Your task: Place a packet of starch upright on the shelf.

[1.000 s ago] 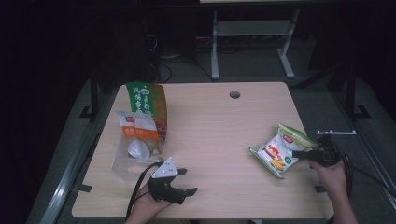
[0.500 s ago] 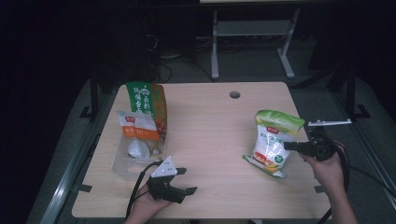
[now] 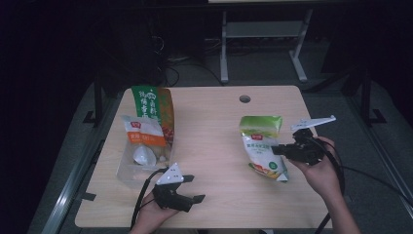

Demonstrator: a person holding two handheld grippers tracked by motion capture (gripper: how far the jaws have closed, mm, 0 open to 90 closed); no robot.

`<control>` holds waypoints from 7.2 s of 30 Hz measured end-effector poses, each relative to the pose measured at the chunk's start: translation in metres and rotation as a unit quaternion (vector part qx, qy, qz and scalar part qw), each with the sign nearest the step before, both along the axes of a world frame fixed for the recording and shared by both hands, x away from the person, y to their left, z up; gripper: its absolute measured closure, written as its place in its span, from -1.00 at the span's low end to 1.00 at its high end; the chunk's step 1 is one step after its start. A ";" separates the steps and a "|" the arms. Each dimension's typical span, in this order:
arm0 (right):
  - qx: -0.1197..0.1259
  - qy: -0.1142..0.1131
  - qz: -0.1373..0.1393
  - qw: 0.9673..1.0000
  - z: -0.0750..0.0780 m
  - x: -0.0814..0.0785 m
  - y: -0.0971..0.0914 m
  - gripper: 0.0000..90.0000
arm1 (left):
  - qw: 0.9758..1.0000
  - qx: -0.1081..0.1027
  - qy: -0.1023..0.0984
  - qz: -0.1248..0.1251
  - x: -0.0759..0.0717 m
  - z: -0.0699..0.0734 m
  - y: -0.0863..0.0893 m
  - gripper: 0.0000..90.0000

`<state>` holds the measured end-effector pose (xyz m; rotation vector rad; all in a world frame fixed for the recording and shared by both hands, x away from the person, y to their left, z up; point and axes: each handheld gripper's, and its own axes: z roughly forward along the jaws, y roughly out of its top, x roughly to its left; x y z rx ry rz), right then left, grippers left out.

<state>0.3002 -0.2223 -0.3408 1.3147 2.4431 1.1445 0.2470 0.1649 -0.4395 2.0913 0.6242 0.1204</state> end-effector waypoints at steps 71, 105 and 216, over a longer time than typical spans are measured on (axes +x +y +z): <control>-0.001 -0.041 0.223 0.974 -0.048 -0.029 0.127 0.69 | 0.998 -0.058 -0.004 0.029 -0.001 0.014 0.002 0.94; 0.022 -0.023 0.165 0.986 -0.033 -0.014 0.118 0.98 | 0.999 -0.002 -0.033 -0.016 -0.021 0.017 0.008 0.47; 0.025 0.030 0.316 0.948 -0.046 0.054 0.303 0.97 | 0.998 0.018 -0.049 -0.045 -0.041 0.007 0.007 -0.27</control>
